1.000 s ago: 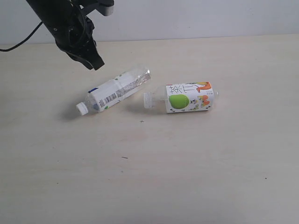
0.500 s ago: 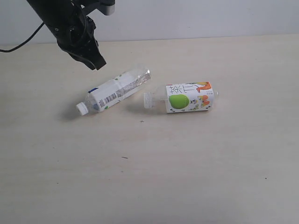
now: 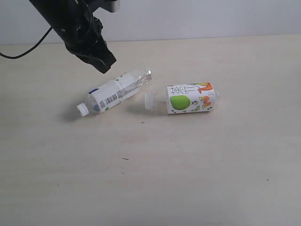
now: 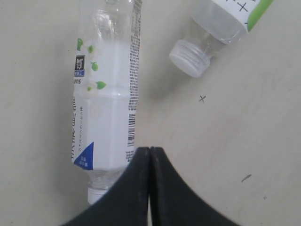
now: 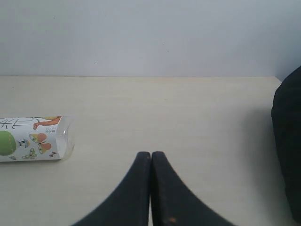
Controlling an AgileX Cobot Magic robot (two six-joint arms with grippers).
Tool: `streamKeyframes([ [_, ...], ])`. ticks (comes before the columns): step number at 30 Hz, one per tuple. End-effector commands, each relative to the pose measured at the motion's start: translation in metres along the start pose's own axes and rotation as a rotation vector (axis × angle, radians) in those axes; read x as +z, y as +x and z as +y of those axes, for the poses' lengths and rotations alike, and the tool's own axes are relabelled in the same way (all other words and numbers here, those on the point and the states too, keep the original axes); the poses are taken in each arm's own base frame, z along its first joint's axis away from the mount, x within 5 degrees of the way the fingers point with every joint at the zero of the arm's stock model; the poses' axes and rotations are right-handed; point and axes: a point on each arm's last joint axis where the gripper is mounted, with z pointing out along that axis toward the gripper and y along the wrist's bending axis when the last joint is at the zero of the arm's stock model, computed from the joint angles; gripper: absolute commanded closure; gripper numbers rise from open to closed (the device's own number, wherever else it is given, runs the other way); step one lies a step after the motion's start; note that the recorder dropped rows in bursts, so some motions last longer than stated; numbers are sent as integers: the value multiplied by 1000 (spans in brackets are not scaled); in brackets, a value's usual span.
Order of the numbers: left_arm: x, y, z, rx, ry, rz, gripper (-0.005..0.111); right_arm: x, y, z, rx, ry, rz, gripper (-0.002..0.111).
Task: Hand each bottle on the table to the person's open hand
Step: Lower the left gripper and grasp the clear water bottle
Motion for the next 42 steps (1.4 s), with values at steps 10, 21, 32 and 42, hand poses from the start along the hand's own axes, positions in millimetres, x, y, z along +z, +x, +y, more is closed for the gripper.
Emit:
streamKeyframes([
  [10,-1,12,-16,-73,101,-37,107,0,0,0,-8,5,-12,108],
  [21,7,19,-12,-68,-2,-159,107,0,0,0,-8,5,-12,108],
  [32,6,21,-15,-45,21,-124,96,0,0,0,-8,5,-12,108],
  [42,-17,-19,2,-66,-67,-179,31,0,0,0,-8,5,-15,108],
])
